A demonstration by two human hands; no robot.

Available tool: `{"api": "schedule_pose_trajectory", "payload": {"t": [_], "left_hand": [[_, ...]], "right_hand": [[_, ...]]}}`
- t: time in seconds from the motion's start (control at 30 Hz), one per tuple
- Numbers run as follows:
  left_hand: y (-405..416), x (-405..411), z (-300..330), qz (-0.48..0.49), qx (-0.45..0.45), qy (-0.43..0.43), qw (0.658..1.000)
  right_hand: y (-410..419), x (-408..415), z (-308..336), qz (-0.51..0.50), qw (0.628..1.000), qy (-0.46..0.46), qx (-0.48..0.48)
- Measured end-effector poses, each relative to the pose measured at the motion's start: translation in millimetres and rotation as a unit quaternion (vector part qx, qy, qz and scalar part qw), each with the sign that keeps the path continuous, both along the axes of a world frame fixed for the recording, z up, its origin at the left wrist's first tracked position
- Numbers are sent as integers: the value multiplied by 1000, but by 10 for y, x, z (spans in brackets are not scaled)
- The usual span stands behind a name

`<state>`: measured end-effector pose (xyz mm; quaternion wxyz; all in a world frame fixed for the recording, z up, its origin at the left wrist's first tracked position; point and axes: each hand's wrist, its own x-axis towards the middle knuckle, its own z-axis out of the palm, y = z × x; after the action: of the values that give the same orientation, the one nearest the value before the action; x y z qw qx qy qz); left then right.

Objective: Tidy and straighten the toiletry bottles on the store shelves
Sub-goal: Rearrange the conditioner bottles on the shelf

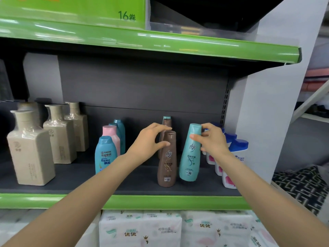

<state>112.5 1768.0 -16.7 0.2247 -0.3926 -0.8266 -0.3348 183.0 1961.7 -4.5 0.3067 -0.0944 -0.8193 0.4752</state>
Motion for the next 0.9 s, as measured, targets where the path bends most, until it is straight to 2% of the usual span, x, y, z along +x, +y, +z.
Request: {"api": "schedule_pose_trajectory", "payload": {"t": [0.2,0.63,0.73,0.9], "left_hand": [[65,-62,-117,-30,102,-30,994],[101,-145,-108,-28,104,-61,992],[97,-145,-100,-27,99,-56,993],[101,-152,-99,-29,109,-68,991]], "right_hand": [[-41,-379,-126,39,999,-4,-5],[-132,-992,-221,90,994,-27,50],[-61,-1041,-130,117,991,-55,31],[114,-1082,10,154,987,-34,1]]}}
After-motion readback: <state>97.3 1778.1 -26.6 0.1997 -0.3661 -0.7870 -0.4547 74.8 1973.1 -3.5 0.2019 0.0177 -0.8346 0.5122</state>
